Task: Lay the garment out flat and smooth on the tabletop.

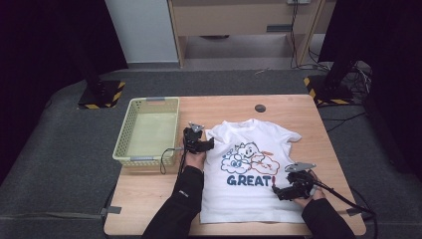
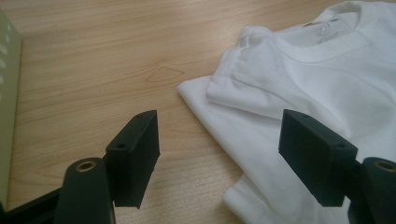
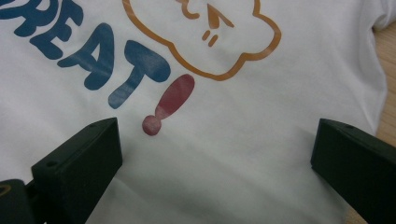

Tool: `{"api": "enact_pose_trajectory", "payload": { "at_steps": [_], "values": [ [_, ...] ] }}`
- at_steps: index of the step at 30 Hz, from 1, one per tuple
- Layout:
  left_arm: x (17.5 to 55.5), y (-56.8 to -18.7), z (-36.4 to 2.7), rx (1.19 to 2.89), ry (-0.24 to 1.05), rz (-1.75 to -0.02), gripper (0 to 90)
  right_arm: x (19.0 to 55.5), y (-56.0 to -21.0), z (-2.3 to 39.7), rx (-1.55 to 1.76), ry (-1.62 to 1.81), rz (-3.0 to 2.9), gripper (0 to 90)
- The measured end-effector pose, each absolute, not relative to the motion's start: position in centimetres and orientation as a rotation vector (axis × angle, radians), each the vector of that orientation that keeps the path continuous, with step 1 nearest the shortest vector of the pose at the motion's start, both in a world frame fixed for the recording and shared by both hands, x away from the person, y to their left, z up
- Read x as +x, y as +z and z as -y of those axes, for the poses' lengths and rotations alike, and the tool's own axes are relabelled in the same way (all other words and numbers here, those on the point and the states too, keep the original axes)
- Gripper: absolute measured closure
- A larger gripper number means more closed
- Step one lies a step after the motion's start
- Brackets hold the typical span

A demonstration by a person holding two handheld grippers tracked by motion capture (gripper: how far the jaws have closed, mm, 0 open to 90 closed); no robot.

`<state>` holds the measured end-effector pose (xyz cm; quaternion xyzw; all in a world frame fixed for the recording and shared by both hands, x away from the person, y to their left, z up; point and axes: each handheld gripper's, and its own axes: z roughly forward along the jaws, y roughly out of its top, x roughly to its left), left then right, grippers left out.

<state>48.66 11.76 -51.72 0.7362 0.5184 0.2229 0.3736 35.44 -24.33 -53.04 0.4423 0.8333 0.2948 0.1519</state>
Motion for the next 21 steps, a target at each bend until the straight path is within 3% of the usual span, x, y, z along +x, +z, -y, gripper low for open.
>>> {"api": "enact_pose_trajectory", "payload": {
  "at_steps": [11,21],
  "values": [
    [49.5,-53.2,-11.4,1.889,0.559,-1.340,31.5,35.2,-53.0,24.3,1.263,0.842,-2.401,0.6],
    [49.4,-53.5,-10.7,1.921,0.543,-1.314,47.6,35.1,-53.1,24.4,1.257,0.844,-2.405,0.6]
  ]
}}
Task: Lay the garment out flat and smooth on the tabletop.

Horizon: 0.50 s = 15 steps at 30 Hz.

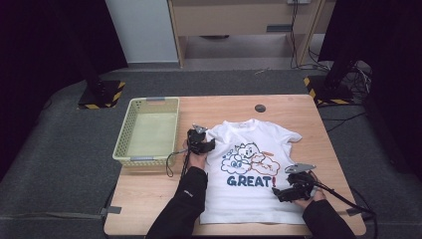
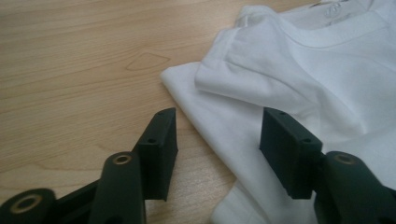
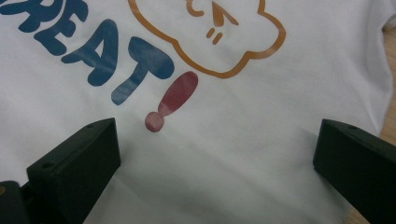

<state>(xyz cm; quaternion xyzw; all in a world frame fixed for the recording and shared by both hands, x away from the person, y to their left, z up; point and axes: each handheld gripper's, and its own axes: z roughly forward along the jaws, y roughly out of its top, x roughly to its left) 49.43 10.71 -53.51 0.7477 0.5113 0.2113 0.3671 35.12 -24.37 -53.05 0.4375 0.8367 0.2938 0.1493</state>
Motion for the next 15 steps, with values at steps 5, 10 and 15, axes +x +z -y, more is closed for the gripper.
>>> {"api": "enact_pose_trajectory", "payload": {
  "at_steps": [5,10,15],
  "values": [
    [49.30,-53.53,-10.62,1.917,0.523,-1.303,61.4,35.12,-53.06,24.37,1.257,0.844,-2.405,0.6],
    [49.04,-53.51,-10.37,1.923,0.518,-1.289,74.4,35.09,-53.07,24.38,1.254,0.847,-2.405,0.6],
    [48.88,-53.52,-10.21,1.924,0.519,-1.278,84.2,35.08,-53.07,24.39,1.254,0.848,-2.405,0.6]
  ]
}}
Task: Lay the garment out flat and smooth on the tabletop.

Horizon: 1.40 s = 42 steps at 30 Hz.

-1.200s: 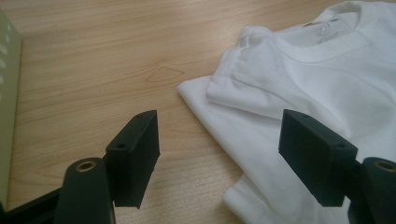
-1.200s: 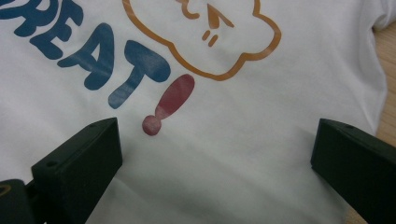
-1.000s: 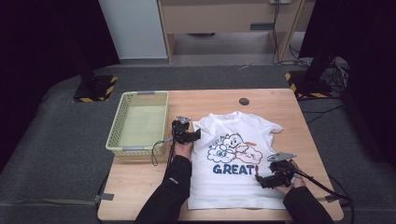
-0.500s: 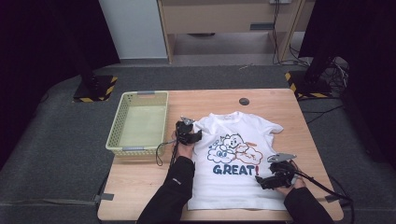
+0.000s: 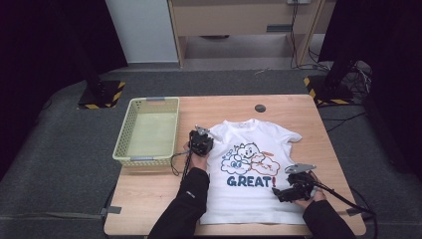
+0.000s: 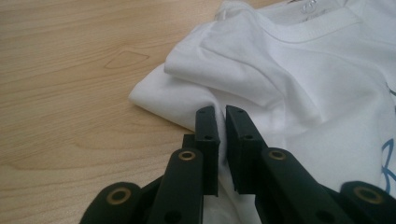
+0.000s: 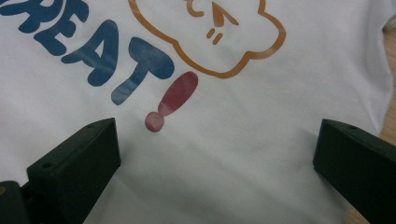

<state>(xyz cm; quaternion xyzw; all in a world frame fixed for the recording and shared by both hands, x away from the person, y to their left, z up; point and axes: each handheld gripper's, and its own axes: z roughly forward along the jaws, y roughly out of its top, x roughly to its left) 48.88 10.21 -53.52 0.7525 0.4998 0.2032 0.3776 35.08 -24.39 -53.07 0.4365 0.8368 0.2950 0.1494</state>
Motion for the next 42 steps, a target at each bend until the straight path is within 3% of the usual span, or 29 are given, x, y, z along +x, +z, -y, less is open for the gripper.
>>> {"api": "enact_pose_trajectory", "payload": {
  "at_steps": [7,17,31,33,36,38,42],
  "values": [
    [48.4,-52.7,-10.5,1.893,0.507,-1.264,84.9,35.1,-53.1,24.4,1.253,0.849,-2.405,0.6],
    [44.9,-48.2,-7.3,1.901,0.502,-0.993,84.8,35.1,-53.1,24.4,1.250,0.850,-2.406,0.6],
    [43.4,-51.9,-1.8,2.041,0.360,-0.897,82.1,35.0,-53.1,24.4,1.247,0.856,-2.401,0.6],
    [43.3,-52.4,-1.5,2.046,0.327,-0.887,79.5,35.0,-53.1,24.4,1.247,0.857,-2.402,0.6],
    [43.4,-52.5,-1.5,2.025,0.283,-0.888,67.8,35.0,-53.1,24.5,1.244,0.859,-2.402,0.6],
    [43.4,-52.3,-1.6,2.013,0.291,-0.893,58.3,35.0,-53.1,24.5,1.244,0.859,-2.401,0.6],
    [43.6,-51.8,-2.2,1.984,0.315,-0.901,50.8,35.0,-53.1,24.5,1.245,0.859,-2.401,0.6]
  ]
}}
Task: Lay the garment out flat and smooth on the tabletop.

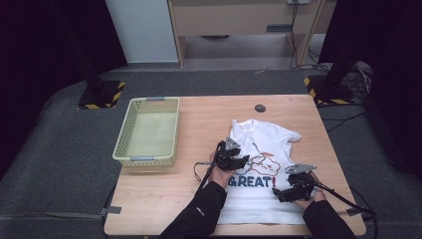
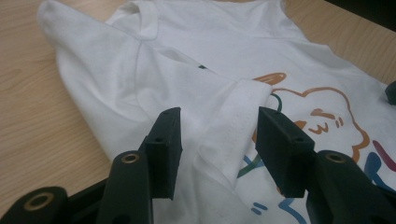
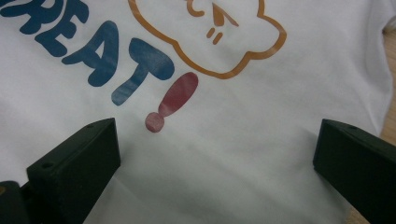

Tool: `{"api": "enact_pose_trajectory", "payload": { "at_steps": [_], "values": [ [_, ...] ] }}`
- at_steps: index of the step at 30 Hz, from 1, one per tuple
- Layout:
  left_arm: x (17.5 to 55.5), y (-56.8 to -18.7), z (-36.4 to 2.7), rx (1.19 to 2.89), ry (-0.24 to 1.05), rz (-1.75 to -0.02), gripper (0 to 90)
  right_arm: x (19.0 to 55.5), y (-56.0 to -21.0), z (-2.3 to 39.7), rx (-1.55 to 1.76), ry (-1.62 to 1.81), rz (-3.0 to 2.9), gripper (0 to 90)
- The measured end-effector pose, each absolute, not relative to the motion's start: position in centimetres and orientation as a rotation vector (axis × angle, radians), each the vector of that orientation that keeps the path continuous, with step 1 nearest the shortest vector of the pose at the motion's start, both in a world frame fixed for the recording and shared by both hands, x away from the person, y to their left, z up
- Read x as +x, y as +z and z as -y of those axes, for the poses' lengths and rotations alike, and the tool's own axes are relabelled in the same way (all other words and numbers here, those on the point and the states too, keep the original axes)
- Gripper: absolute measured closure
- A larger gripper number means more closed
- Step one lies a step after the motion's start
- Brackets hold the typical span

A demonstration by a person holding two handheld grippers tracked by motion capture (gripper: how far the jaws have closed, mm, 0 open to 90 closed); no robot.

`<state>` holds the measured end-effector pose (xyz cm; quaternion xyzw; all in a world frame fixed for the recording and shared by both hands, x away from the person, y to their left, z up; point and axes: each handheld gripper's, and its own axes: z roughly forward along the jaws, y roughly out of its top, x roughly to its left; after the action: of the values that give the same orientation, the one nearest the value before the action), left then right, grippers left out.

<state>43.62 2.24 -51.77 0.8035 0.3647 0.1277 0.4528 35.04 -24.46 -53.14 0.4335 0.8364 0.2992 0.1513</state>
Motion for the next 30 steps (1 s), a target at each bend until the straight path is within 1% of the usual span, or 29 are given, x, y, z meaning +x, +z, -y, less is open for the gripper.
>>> {"api": "enact_pose_trajectory", "payload": {
  "at_steps": [3,10,19,25,28,30],
  "values": [
    [43.9,-51.6,-2.5,1.983,0.330,-0.904,48.7,35.0,-53.1,24.5,1.245,0.859,-2.401,0.6],
    [44.6,-51.5,-2.1,2.024,0.317,-0.901,48.8,35.0,-53.1,24.5,1.243,0.860,-2.401,0.6],
    [45.0,-52.0,-0.8,2.092,0.314,-0.884,53.3,35.0,-53.1,24.5,1.244,0.860,-2.401,0.6],
    [45.0,-52.2,-0.7,2.134,0.304,-0.898,65.7,35.1,-53.1,24.5,1.242,0.861,-2.403,0.6],
    [44.8,-52.3,-0.5,2.162,0.303,-0.885,74.9,35.1,-53.1,24.5,1.241,0.860,-2.404,0.6],
    [44.7,-52.6,-0.3,2.181,0.296,-0.881,78.5,35.1,-53.1,24.5,1.241,0.860,-2.404,0.6]
  ]
}}
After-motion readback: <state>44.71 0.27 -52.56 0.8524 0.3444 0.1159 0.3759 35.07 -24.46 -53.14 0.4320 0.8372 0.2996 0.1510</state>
